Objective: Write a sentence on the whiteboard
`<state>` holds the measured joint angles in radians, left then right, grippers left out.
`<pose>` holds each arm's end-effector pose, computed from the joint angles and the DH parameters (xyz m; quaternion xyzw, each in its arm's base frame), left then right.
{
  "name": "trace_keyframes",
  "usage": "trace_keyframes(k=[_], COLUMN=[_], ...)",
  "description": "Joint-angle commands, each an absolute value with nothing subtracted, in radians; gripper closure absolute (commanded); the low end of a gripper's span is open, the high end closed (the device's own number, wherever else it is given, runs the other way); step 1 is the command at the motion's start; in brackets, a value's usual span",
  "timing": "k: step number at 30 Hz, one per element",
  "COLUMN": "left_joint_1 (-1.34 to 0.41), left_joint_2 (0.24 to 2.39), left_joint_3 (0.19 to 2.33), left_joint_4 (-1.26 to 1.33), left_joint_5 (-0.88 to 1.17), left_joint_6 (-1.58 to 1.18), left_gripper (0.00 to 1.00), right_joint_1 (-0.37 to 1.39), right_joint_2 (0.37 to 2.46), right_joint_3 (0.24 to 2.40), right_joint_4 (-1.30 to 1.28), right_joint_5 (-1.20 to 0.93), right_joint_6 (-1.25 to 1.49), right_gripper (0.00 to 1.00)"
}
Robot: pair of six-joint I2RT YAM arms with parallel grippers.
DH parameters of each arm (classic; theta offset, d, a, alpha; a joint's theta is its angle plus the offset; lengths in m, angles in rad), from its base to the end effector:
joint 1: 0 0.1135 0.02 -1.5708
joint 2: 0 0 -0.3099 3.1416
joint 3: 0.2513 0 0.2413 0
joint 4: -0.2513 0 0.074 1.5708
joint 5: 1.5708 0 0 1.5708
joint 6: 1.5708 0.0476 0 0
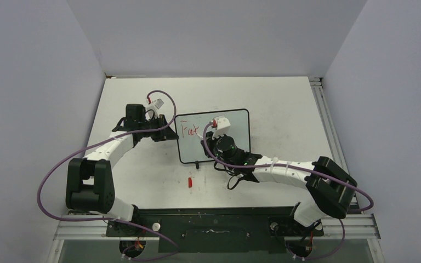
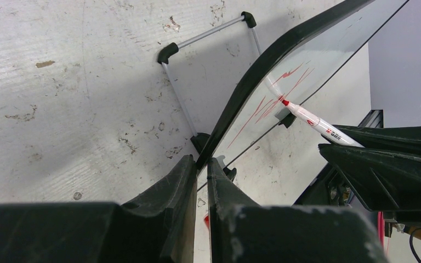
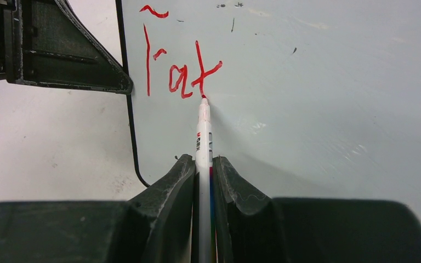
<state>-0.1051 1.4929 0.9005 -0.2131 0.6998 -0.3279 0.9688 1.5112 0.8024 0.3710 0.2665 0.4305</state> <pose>0.2949 -0.0619 0.2621 0.0303 0.8803 -0.3859 0.2743 0.1979 0.2659 0.2765 -0.1410 0.8000 0.2861 0.5082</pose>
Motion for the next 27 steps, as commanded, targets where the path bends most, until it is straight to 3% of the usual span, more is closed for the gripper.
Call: trace_keyframes(k=[1,14,27], left_joint_1=[-0.114,-0.113,-0.114], left_joint_2=[1.477,1.477,1.477], left_joint_3=[0.939,0.938,0.939], left_joint_4=[-0.213,-0.213,-0.213], left_joint_5=[0.736,0.735,0.736], left_joint_6=[-0.328,-0.328,-0.328], left_gripper=[0.92,0.92,0.92], right_joint_1=[0.965,0.974,0.937], right_joint_2=[1.465,1.39,1.444], right_joint_3=[0.795,0.826,0.907], right_joint_4=[0.35,0.366,0.379], right_joint_5=[0.328,0.302,0.324], right_joint_6=[0.423,0.376,0.325], right_gripper=[0.95,0.95,0.95])
